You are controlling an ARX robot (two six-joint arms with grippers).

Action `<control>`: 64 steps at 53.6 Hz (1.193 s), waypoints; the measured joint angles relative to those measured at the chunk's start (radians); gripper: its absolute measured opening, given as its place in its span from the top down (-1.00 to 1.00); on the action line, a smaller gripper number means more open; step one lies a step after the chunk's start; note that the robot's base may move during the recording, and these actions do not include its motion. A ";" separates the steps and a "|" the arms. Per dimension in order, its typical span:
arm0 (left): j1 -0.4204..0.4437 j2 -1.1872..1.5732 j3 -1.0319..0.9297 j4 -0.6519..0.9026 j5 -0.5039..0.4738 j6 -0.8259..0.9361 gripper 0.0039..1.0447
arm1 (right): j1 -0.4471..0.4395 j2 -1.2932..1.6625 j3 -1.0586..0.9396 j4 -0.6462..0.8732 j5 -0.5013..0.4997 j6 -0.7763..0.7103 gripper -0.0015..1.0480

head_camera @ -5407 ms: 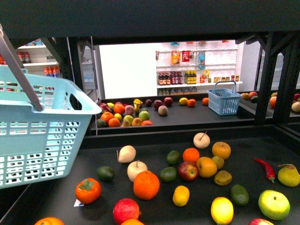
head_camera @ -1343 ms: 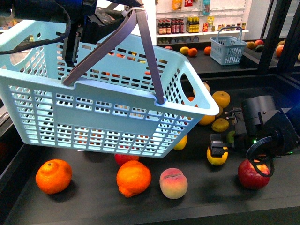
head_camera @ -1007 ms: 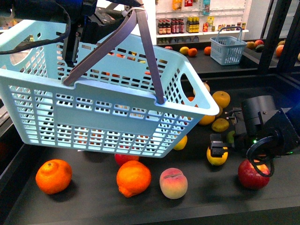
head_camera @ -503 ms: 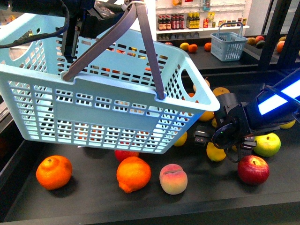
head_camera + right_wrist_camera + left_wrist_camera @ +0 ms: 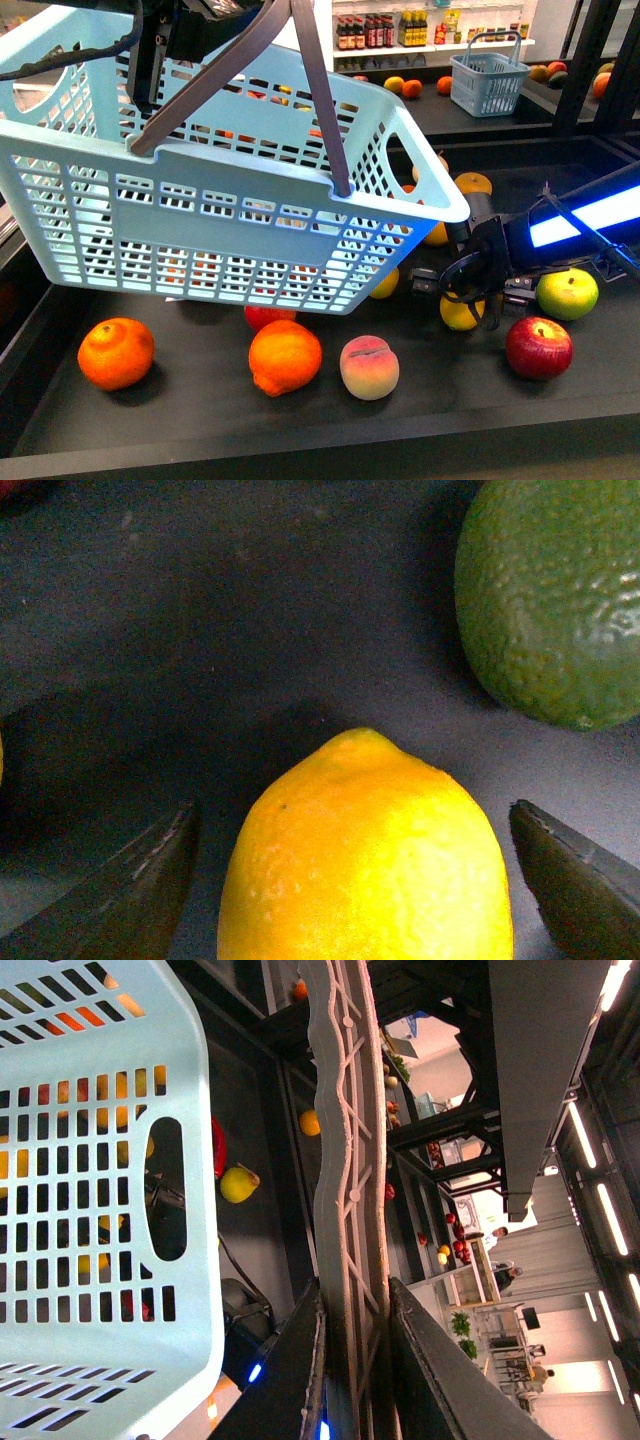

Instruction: Pick lemon from shelf

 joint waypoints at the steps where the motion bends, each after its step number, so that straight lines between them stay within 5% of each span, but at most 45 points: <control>1: 0.000 0.000 0.000 0.000 0.000 0.000 0.74 | -0.001 0.000 0.000 0.005 0.000 0.000 -0.46; 9: 0.000 0.000 0.000 0.000 0.000 0.000 0.74 | -0.014 -0.013 -0.063 0.093 -0.020 -0.010 -0.22; 31: 0.000 0.000 0.000 0.000 0.000 0.000 0.74 | -0.155 -0.389 -0.597 0.426 -0.059 -0.059 -0.21; 41: 0.000 0.000 0.000 0.000 0.000 0.000 0.74 | -0.194 -0.726 -0.837 0.526 -0.183 -0.070 -0.21; 53: 0.000 0.000 0.000 0.000 0.003 0.000 0.74 | -0.065 -1.067 -0.990 0.532 -0.312 -0.050 -0.21; 64: 0.000 0.000 0.000 0.000 -0.001 0.000 0.75 | 0.074 -1.075 -1.031 0.544 -0.348 -0.015 -0.21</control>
